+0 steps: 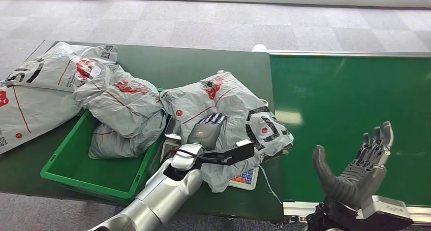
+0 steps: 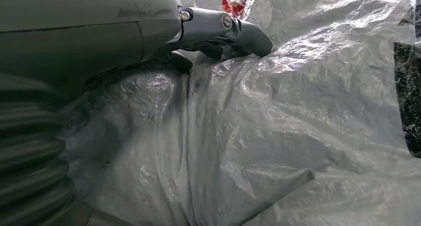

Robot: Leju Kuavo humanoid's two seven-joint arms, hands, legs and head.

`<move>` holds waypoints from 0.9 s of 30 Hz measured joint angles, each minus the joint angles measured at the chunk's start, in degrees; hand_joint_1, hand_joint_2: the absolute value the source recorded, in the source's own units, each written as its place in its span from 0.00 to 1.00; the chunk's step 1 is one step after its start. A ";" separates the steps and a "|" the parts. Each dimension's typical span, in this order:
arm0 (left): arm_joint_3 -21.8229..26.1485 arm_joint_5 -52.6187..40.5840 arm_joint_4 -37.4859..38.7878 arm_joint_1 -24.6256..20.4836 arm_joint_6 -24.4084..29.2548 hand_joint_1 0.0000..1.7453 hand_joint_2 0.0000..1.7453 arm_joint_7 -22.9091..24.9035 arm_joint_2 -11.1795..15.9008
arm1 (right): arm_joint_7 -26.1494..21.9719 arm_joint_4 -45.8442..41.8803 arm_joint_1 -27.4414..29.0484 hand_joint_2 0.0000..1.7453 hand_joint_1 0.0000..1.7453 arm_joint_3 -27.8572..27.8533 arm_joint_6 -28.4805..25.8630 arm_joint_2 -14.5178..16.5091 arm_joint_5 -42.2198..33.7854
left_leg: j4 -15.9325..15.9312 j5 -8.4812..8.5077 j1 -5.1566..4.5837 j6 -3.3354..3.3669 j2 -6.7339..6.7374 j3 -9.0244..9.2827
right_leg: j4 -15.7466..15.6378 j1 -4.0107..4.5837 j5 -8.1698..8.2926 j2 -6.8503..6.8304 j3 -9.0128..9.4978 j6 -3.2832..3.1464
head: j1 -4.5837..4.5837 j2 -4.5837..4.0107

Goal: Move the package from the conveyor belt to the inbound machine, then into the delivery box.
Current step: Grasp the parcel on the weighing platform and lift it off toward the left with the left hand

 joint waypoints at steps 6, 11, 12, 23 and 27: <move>3.58 -0.04 3.07 -0.74 0.11 1.00 1.00 -0.04 -0.01 | 0.62 0.98 -0.62 1.00 0.00 0.00 0.19 0.00 -0.63 | -0.06 -0.21 0.00 -0.01 0.17 0.02 | -0.07 0.01 -0.06 0.05 0.41 -0.01 | 0.00 0.00; 5.52 -0.22 3.21 -0.35 1.80 1.00 1.00 -1.17 0.02 | 0.27 1.93 -0.82 1.00 0.00 0.00 -0.44 -0.03 -0.96 | -0.08 -0.24 0.00 -0.07 0.20 0.08 | -0.07 0.09 -0.07 0.06 0.47 -0.10 | 0.01 0.00; 5.84 -0.27 3.22 -0.30 1.98 1.00 1.00 -1.33 0.03 | 0.25 2.07 -0.83 1.00 0.00 0.00 -0.48 -0.04 -0.96 | -0.08 -0.23 0.00 -0.08 0.21 0.09 | -0.07 0.11 -0.07 0.07 0.48 -0.15 | 0.01 0.00; 8.72 3.21 0.61 1.62 3.46 1.00 1.00 -6.26 0.59 | 0.65 2.73 -0.70 1.00 0.00 0.00 -0.85 -0.07 -0.23 | -0.10 0.19 0.01 -0.13 0.30 0.35 | -0.03 0.16 0.32 0.17 0.63 -0.28 | 0.01 0.00; 11.66 11.53 -4.11 4.08 2.28 1.00 1.00 -11.19 1.68 | 0.94 2.73 -0.33 1.00 0.00 0.00 -1.18 -0.07 0.12 | -0.10 0.33 0.01 -0.18 0.30 0.44 | -0.01 0.16 0.35 0.17 0.45 -0.30 | 0.01 0.00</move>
